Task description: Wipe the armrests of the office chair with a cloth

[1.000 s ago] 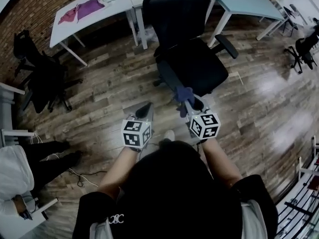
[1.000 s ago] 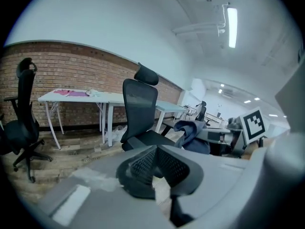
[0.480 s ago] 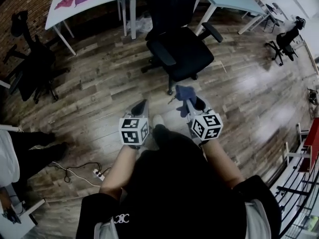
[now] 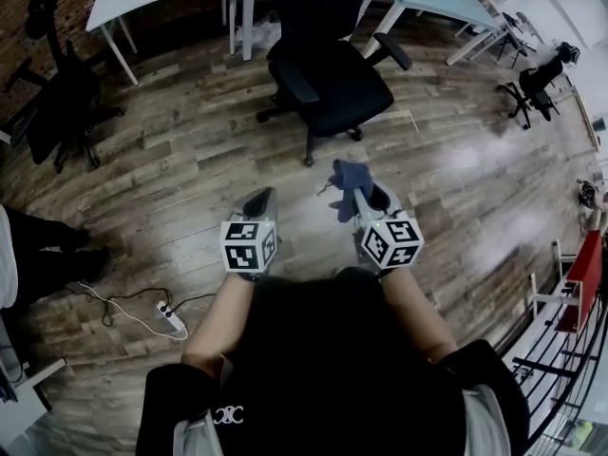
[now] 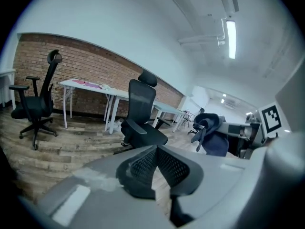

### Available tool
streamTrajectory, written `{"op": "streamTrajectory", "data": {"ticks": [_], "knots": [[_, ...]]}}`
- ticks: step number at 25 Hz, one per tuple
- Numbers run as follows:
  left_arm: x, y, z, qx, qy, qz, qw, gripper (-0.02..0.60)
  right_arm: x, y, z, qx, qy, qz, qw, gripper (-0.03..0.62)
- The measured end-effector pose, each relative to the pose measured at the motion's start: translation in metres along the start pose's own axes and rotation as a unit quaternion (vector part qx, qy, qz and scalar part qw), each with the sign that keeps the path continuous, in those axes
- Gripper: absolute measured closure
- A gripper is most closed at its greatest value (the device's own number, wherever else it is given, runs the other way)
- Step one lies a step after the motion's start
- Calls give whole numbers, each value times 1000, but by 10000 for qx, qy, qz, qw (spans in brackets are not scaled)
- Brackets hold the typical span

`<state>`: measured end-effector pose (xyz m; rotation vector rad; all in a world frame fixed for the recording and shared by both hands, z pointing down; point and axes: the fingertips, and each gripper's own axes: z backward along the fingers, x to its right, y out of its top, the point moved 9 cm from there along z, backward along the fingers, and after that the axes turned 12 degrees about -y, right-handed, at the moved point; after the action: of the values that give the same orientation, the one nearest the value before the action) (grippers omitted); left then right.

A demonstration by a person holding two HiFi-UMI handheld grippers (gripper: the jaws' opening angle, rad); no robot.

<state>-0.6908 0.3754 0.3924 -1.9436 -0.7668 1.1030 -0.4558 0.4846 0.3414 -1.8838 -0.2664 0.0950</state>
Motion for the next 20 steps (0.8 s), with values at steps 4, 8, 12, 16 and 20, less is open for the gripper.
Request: {"op": "streamTrajectory", "data": {"ticks": [4, 8, 12, 16, 20], "knots": [[46, -9, -13, -19, 143, -144, 9998, 577, 41, -11, 33, 120, 114, -18, 9999, 507], [111, -19, -48, 46, 162, -209, 9996, 577, 105, -22, 59, 75, 235, 70, 9997, 507], [190, -37, -96, 59, 47, -303, 9995, 577, 182, -27, 89, 207, 308, 164, 9992, 507], [237, -50, -119, 2, 226, -208, 9995, 577, 238, -32, 111, 176, 322, -27, 9993, 507], [250, -46, -107, 198, 663, -174, 9974, 577, 260, -29, 113, 133, 486, -114, 9987, 507]]}}
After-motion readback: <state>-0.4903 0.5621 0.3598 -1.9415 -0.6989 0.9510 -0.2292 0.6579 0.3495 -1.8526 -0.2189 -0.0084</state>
